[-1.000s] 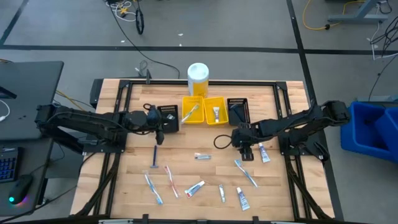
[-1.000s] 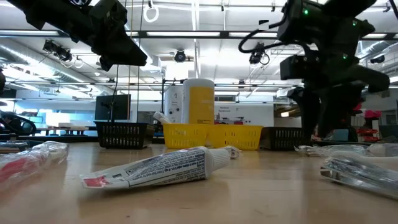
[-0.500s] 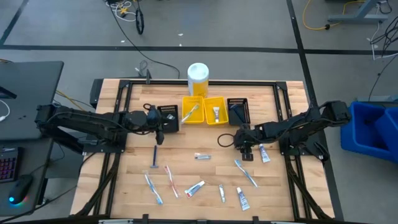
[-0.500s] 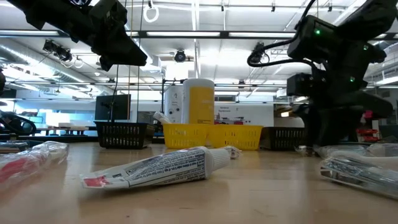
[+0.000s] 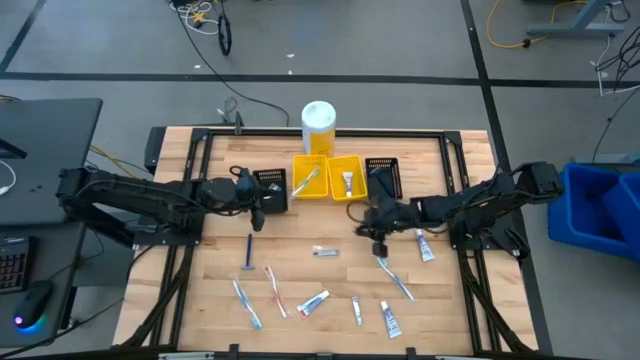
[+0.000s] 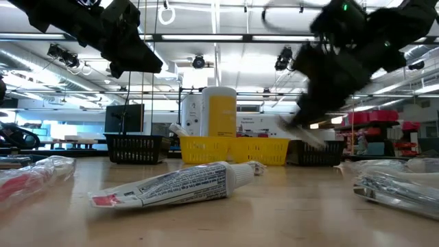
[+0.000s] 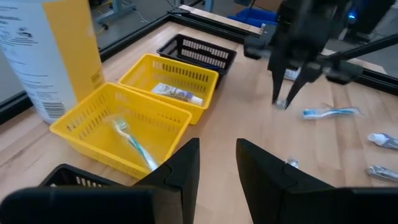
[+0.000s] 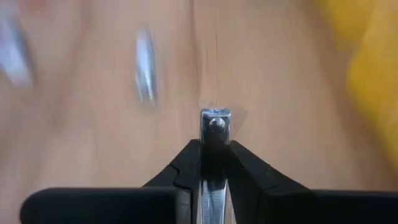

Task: Pick & Place Travel size toiletries
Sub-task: Put the silver nail cutter into the left black bin

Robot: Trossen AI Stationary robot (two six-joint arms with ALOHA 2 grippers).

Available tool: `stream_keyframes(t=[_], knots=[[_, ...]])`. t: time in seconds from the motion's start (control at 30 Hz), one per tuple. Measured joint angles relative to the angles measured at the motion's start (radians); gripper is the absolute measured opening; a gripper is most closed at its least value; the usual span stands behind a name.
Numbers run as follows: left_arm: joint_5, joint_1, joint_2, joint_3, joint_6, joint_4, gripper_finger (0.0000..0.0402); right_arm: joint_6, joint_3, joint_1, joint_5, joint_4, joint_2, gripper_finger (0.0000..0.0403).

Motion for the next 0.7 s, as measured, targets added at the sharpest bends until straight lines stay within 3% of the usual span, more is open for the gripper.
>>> stream_keyframes(t=[0.17,0.27,0.43,0.7], knots=[[0.025,0.000,0.006,0.000,0.008,0.040,0.0112,0.024,0.002,0.000,0.133,0.474,0.002,0.0064],[0.025,0.000,0.041,-0.001,0.011,0.115,0.0112,0.027,0.003,-0.003,0.114,0.681,0.023,0.0064],[0.059,0.000,0.154,-0.001,0.021,0.254,0.0112,0.036,0.063,0.002,0.098,0.715,0.097,0.0065],[0.259,-0.001,0.336,0.000,0.016,0.500,0.0112,0.019,0.151,-0.007,0.125,0.720,0.205,0.0065]])
